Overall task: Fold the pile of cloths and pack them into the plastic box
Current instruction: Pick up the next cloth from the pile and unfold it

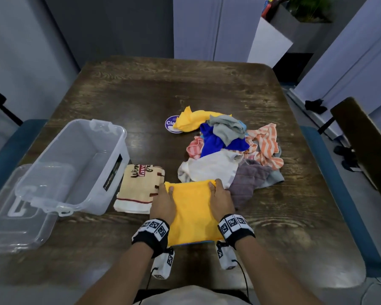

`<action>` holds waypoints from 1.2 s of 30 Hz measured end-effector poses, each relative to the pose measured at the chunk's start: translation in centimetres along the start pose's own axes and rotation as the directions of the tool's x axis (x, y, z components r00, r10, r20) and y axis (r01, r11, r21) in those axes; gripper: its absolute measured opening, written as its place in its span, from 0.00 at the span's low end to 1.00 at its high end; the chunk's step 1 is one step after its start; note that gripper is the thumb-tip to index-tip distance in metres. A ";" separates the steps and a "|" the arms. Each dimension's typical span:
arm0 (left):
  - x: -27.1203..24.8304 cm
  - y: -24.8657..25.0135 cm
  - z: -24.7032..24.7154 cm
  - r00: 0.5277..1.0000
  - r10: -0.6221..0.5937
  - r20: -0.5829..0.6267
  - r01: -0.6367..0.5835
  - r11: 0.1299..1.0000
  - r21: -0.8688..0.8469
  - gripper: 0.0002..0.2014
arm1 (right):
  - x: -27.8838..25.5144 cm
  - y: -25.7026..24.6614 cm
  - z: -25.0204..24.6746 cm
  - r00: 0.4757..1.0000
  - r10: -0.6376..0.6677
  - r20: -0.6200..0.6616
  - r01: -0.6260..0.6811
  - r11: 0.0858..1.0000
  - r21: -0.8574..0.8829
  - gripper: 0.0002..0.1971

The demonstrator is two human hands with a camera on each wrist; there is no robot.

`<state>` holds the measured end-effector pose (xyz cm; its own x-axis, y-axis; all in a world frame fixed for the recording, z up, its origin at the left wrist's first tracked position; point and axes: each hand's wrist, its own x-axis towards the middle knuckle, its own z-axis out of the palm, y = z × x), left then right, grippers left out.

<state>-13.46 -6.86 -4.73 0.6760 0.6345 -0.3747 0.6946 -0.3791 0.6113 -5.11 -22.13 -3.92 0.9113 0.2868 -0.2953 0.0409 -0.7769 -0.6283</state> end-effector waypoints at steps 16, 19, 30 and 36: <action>5.1 -2.9 3.5 0.987 -0.162 0.004 0.157 0.963 0.219 0.29 | 5.7 2.6 6.0 0.991 0.076 0.108 -0.048 0.969 -0.242 0.20; 5.4 -3.5 4.1 0.985 -0.171 -0.018 0.171 0.966 0.196 0.29 | 6.1 3.2 6.6 0.992 0.096 0.088 -0.075 0.974 -0.214 0.21; 5.7 -3.7 4.1 0.981 -0.178 -0.081 0.187 0.975 0.122 0.28 | 6.4 4.2 7.6 0.985 0.152 0.085 -0.134 0.973 -0.186 0.23; 6.4 -3.6 5.1 0.983 -0.175 -0.059 0.184 0.950 0.251 0.29 | 7.0 4.8 8.0 0.987 0.141 0.073 -0.121 0.967 -0.223 0.23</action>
<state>-10.34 -4.89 -12.90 0.5288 0.7294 -0.4341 0.8461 -0.4127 0.3372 -1.78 -19.39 -14.74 0.8757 0.2149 -0.4324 0.0205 -0.9112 -0.4114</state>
